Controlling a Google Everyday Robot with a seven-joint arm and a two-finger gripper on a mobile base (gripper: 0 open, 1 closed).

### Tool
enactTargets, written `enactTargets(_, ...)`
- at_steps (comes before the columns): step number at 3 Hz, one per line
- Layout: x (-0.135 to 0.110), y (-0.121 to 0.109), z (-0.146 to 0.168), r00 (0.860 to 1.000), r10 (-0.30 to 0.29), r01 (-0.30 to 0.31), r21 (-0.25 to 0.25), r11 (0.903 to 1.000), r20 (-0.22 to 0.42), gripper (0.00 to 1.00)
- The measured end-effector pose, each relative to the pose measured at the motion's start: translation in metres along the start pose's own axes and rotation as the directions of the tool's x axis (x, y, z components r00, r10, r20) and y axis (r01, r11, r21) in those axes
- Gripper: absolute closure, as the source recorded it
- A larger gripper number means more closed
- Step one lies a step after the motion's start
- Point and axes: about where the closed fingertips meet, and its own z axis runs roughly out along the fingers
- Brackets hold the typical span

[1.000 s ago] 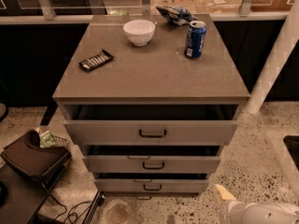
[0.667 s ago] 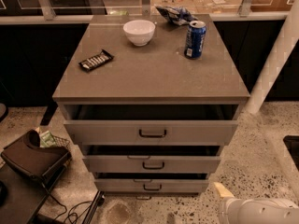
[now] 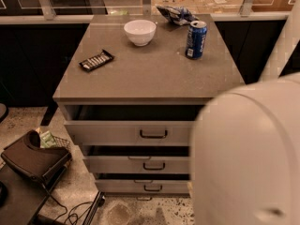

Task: Open bottom drawer

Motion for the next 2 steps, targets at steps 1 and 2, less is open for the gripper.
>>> enactTargets(1,-0.033,0.003,0.045,0.996,-0.083,0.085,-0.04,0.9956,0.042,0.0)
enactTargets(2,-0.055,0.007,0.076,0.988,-0.13,0.134,-0.047,0.9898,0.086,0.0)
